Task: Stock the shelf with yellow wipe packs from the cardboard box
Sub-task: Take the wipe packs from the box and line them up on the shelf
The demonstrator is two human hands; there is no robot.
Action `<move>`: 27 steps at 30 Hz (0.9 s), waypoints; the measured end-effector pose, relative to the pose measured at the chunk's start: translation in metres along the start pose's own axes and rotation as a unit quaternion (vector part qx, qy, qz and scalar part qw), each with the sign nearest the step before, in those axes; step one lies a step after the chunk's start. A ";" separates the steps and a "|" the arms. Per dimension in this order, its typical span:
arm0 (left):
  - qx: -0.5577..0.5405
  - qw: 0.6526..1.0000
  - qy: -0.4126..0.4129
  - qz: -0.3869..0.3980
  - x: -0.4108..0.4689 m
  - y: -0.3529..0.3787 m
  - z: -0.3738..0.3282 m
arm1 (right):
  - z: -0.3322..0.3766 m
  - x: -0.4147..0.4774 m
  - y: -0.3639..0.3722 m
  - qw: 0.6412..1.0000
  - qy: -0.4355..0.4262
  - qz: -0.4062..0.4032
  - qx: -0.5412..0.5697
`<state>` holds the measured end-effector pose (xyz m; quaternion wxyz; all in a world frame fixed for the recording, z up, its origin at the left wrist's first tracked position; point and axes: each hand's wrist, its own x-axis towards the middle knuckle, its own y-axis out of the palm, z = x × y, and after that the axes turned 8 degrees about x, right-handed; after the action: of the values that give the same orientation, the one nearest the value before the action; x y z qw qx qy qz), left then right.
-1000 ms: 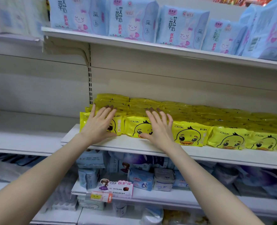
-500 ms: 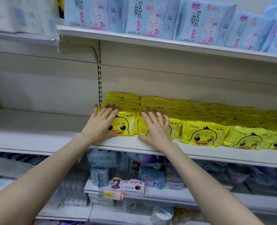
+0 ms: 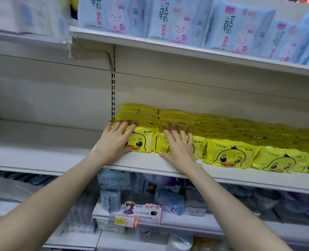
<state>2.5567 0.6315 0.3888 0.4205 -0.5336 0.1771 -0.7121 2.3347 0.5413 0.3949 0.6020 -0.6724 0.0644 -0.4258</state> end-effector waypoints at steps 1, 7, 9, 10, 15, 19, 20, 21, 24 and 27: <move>-0.003 1.000 -0.002 -0.001 0.000 0.000 0.000 | 0.001 0.000 0.000 1.000 0.001 0.002 0.000; -0.055 0.997 -0.027 0.041 0.005 -0.007 0.008 | 0.009 0.007 -0.007 1.000 -0.016 0.003 0.004; -0.093 0.992 -0.040 0.077 0.009 -0.012 0.014 | 0.017 0.013 -0.011 1.000 -0.015 0.025 0.006; -0.100 0.990 -0.041 0.096 0.012 -0.014 0.018 | 0.020 0.016 -0.012 0.999 -0.017 0.034 0.003; -0.091 0.982 -0.038 0.158 0.014 -0.025 0.027 | 0.033 0.022 -0.014 0.999 -0.031 0.041 0.018; -0.111 0.980 -0.046 0.158 0.003 -0.039 0.025 | 0.039 0.018 -0.014 0.998 -0.029 0.043 0.024; -0.116 0.979 -0.050 0.160 0.001 -0.042 0.025 | 0.039 0.018 -0.015 0.998 -0.024 0.043 0.028; -0.118 0.978 -0.054 0.163 -0.001 -0.046 0.025 | 0.041 0.018 -0.017 0.998 -0.018 0.046 0.034; -0.112 0.977 -0.060 0.174 -0.005 -0.055 0.026 | 0.046 0.019 -0.022 0.997 -0.004 0.063 0.040; -0.111 0.976 -0.052 0.181 0.000 -0.056 0.029 | 0.051 0.025 -0.027 0.996 0.008 0.081 0.046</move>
<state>2.5602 0.6699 0.4391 0.4890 -0.5722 0.3262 -0.5718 2.3720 0.5721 0.4349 0.6647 -0.6331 0.1036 -0.3830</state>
